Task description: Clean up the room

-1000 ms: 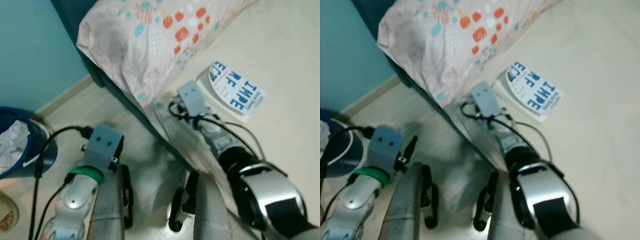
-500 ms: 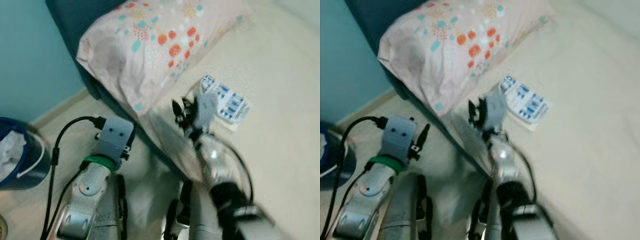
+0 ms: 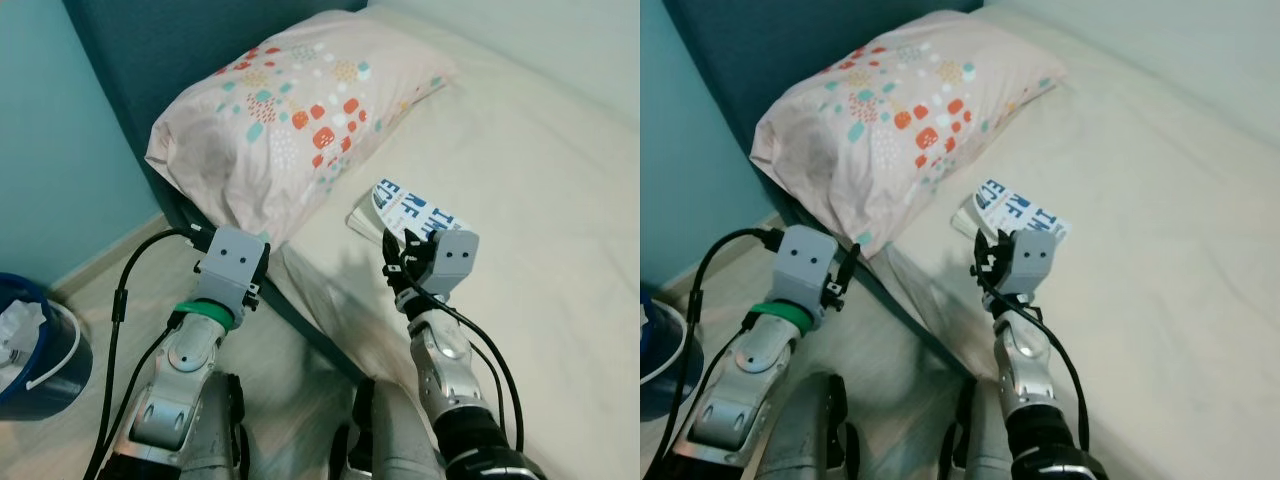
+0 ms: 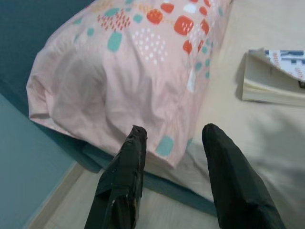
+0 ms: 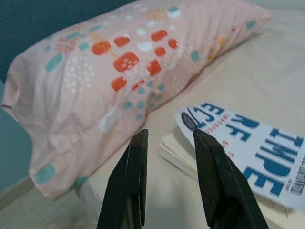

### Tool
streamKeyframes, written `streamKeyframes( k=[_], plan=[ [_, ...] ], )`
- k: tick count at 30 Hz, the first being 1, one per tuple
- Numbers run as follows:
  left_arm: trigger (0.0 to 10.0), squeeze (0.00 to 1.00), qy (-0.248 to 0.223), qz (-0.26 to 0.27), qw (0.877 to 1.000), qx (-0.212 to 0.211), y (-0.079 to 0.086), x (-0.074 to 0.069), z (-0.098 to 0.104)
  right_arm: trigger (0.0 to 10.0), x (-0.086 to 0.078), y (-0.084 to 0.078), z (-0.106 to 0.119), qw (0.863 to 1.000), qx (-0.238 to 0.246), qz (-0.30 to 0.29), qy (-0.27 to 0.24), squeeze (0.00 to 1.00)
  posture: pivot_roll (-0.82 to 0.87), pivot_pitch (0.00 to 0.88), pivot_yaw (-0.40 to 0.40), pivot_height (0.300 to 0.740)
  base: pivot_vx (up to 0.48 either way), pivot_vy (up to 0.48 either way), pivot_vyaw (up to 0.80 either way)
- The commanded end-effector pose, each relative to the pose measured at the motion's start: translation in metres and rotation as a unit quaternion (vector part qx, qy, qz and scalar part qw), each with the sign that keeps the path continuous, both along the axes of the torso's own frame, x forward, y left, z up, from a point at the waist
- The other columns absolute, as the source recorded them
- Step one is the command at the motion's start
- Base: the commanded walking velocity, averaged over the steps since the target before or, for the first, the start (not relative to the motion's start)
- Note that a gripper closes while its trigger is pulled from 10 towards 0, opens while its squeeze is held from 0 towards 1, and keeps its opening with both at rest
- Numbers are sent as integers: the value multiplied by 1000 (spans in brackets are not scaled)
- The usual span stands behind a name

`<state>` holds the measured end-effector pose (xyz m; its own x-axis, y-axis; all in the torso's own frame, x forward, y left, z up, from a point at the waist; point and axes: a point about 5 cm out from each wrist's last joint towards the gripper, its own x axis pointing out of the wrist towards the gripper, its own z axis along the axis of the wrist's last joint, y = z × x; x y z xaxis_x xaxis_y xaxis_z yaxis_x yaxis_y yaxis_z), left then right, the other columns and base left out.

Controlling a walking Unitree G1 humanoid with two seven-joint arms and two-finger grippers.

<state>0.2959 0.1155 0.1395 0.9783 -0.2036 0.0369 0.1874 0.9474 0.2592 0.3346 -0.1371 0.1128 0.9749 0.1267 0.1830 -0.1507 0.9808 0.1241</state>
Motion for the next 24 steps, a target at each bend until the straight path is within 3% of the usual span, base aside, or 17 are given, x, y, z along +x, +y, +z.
streamKeyframes(
  k=[1, 24],
  plan=[
    [10000, 0, 4, 2, 1000, -3, 0, 0, -5, 10000, -2, -1, -2, 1000, -4, 1, 9, 0, 68, 46, -14, 650, 0, 0, 0],
    [10000, 0, -6, -5, 1000, 10, -6, 20, -12, 10000, -3, 1, -3, 1000, -15, 11, 18, 0, 47, 0, -17, 715, 0, 0, 0]
  ],
)
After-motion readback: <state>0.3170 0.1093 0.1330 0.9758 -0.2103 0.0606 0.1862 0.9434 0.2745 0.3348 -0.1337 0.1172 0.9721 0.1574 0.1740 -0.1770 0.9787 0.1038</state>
